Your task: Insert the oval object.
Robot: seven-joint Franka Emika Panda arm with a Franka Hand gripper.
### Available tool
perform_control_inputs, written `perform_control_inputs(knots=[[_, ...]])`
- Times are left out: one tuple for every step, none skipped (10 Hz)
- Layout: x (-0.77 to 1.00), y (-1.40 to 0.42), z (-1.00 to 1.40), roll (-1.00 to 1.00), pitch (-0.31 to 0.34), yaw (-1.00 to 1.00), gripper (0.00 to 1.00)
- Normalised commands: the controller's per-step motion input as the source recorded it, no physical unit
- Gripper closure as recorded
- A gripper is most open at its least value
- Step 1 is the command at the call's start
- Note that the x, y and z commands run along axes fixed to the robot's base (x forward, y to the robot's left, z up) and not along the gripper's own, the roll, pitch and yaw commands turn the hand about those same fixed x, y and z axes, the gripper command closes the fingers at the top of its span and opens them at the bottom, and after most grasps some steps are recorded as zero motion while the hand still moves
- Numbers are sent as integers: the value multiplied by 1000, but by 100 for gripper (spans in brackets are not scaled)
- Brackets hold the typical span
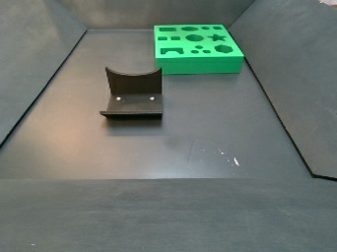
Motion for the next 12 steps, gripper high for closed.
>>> perform_control_inputs(knots=[[-311,-834,-1000,99,40,134,100],[-309,-831,-1000,99,27,134,100],[-300,-834,-1000,94,0,137,100],[-197,-537,-1000,19,-33,109,100],[0,-240,-1000,-13,-14,14,100],[-17,-160,-1000,-40,-31,0,100],[0,-109,-1000,-27,-79,0,100],[0,-69,-1000,-10,-84,0,100],[-29,-126,-1000,-43,-59,0,100],[-97,-123,-871,-93,-111,-14,100],[-106,-29,-729,-136,-170,-23,100],[-77,0,-514,-116,-141,0,100]])
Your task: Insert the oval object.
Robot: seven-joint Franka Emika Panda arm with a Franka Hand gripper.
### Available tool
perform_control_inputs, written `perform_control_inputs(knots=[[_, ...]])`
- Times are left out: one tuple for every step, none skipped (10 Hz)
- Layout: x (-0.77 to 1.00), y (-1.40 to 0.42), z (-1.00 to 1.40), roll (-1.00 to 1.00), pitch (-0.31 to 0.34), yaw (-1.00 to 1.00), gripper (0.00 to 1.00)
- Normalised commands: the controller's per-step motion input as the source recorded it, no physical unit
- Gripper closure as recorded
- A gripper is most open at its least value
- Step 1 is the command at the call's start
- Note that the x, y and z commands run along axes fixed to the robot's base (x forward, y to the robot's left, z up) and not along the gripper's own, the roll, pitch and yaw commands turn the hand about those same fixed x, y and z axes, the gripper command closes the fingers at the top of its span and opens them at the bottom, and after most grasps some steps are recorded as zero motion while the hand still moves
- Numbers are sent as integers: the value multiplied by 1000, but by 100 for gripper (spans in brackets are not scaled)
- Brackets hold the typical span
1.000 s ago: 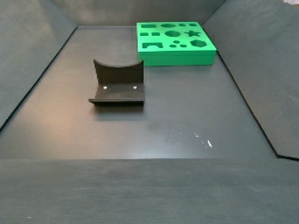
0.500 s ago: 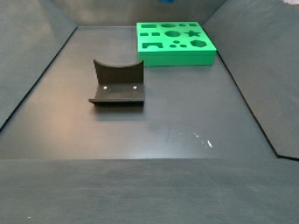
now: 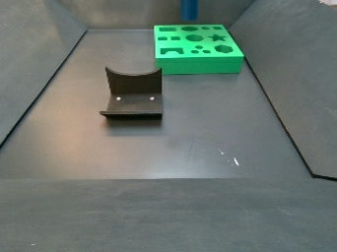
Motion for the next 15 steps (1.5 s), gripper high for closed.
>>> perform_control_inputs(knots=[[0,0,-277,0,-50,0,100],[-54,0,-174,0,-54,0,100],[0,-29,-246,-19,-89,0,100],[26,0,-280,0,-36,-46,100],[46,0,-349,0,-39,-31,100],[57,0,-411,31,-43,-11,100],[89,0,-474,11,-79,-37,100],[51,0,-543,7,-124,-51,100],[0,0,-566,0,-207,-66,100],[-40,0,-429,6,-180,-17,100],[-91,0,-417,6,-171,0,100],[-114,0,-440,0,-211,0,100],[-171,-14,-437,13,-239,0,100],[-149,-57,-346,20,-197,0,100],[-129,-83,-251,0,-247,66,100]])
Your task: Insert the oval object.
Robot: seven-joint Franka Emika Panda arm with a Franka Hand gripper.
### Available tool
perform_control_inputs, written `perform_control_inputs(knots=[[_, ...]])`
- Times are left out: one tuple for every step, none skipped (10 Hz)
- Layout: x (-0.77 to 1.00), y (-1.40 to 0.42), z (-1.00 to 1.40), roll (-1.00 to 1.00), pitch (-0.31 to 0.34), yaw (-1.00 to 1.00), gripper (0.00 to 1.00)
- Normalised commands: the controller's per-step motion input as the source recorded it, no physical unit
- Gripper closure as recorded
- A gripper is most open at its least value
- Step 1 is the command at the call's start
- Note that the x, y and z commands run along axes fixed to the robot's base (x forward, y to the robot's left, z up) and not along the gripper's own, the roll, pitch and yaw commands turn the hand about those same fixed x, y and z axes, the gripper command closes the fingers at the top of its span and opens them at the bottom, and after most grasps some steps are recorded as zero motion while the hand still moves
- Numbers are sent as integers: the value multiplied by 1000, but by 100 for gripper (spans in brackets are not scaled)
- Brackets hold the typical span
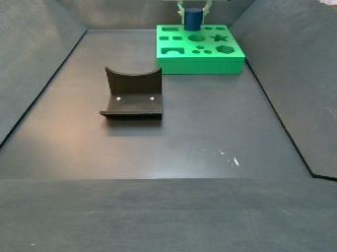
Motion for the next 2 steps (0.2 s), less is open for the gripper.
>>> perform_control_inputs(knots=[[-89,-111,-131,31,-153,89,100],[0,0,0,-14,0,0,100]])
